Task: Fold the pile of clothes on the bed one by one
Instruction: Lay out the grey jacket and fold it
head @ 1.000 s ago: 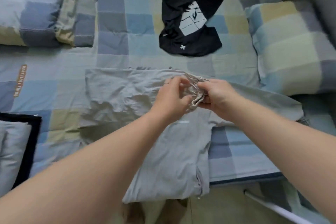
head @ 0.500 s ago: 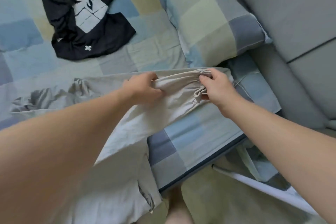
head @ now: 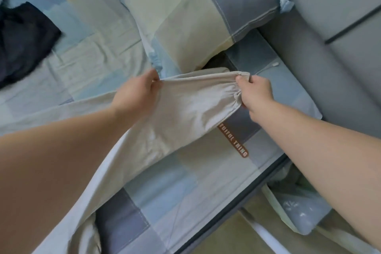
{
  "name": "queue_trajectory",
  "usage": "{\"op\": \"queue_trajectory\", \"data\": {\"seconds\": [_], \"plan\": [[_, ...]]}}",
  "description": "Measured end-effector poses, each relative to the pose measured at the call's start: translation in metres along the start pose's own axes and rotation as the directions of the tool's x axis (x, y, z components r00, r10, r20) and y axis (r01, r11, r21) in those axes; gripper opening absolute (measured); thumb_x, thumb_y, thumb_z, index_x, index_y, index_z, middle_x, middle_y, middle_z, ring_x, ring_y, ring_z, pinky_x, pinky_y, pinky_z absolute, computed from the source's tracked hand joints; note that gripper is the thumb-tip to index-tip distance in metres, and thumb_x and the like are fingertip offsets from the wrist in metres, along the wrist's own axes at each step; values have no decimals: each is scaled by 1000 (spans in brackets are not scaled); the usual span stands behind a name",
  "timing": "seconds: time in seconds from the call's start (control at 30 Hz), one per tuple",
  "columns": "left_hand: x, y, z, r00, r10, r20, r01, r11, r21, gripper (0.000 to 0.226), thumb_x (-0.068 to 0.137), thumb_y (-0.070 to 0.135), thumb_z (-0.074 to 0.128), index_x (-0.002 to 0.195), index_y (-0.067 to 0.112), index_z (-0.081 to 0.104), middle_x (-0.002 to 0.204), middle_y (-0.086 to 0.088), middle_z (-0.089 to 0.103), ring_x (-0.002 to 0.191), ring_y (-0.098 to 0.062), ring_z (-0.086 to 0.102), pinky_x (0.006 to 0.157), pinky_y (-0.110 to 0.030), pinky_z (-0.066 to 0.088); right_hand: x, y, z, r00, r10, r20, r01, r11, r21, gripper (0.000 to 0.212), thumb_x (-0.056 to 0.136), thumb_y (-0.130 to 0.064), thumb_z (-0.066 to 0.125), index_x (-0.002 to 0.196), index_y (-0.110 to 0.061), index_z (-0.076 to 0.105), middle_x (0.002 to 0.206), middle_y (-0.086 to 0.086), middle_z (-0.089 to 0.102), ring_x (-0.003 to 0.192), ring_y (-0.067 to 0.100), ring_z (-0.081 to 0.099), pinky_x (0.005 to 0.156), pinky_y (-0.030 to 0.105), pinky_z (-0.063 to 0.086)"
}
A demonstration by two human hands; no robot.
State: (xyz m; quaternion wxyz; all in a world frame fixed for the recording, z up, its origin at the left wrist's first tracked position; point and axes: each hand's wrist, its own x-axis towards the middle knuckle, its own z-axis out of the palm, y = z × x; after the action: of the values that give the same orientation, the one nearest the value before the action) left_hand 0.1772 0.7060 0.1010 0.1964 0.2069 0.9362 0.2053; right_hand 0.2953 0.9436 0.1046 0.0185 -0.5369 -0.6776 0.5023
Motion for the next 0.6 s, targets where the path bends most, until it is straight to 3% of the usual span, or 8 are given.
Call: {"op": "queue_trajectory", "data": {"seconds": [0.13, 0.27, 0.3, 0.37, 0.43, 0.5, 0.57, 0.6], "plan": [[39, 8, 35, 990, 44, -131, -40, 998, 39, 18, 104, 30, 44, 110, 18, 56, 109, -16, 68, 97, -38, 60, 70, -37, 35, 54, 14, 6, 995, -2, -97, 0, 1000, -20, 34, 98, -27, 60, 68, -11, 56, 75, 7, 59, 76, 24, 57, 66, 34, 45], [61, -1, 59, 990, 47, -137, -29, 991, 131, 22, 104, 31, 43, 111, 14, 55, 110, -20, 66, 99, -40, 59, 70, -40, 36, 89, 26, 25, 995, -33, -94, 22, 993, -114, 37, 99, -20, 56, 64, -16, 45, 65, 4, 42, 70, 23, 39, 57, 31, 32], [64, -4, 62, 991, 28, -129, -12, 992, 125, 23, 104, 32, 43, 112, 14, 55, 111, -20, 65, 101, -40, 59, 70, -39, 35, 94, 27, 29, 994, -57, -89, 42, 985, -168, 31, 99, -22, 57, 69, -15, 55, 70, 6, 52, 72, 27, 46, 62, 32, 39], [66, -10, 66, 995, -23, -94, 30, 997, 77, 26, 104, 35, 44, 115, 13, 54, 114, -18, 64, 104, -38, 58, 71, -38, 35, 99, 26, 33, 989, -111, -97, 82, 961, -265, 16, 98, -27, 59, 98, -15, 69, 100, 9, 69, 97, 31, 61, 85, 35, 49], [63, -18, 66, 997, -60, -51, 62, 998, 23, 32, 103, 43, 45, 117, 14, 51, 115, -15, 64, 105, -36, 58, 74, -38, 37, 89, 22, 32, 976, -173, -134, 121, 937, -329, 31, 97, -29, 61, 125, -17, 58, 125, 6, 62, 117, 29, 56, 93, 35, 43], [53, -31, 60, 996, -89, -15, 89, 996, 6, 40, 101, 51, 45, 123, 17, 48, 118, -10, 65, 109, -34, 59, 83, -42, 43, 62, 21, 28, 880, -446, -163, 315, 805, -502, 43, 93, -27, 63, 133, -19, 49, 135, 6, 51, 124, 29, 47, 95, 39, 36], [42, -49, 50, 993, -119, -4, 119, 992, 34, 46, 99, 58, 45, 127, 21, 45, 118, -7, 66, 111, -33, 60, 92, -44, 44, 29, 22, 34, 668, -743, 44, 623, 526, -579, 38, 89, -23, 62, 126, -19, 55, 131, 5, 52, 118, 30, 47, 93, 42, 36], [37, -61, 44, 991, -131, 21, 130, 990, 58, 48, 98, 61, 45, 127, 23, 45, 115, -5, 67, 110, -33, 61, 92, -44, 43, 15, 24, 42, 582, -787, 206, 743, 411, -528, 33, 88, -20, 60, 121, -18, 59, 125, 5, 55, 113, 30, 50, 91, 43, 38]]}}
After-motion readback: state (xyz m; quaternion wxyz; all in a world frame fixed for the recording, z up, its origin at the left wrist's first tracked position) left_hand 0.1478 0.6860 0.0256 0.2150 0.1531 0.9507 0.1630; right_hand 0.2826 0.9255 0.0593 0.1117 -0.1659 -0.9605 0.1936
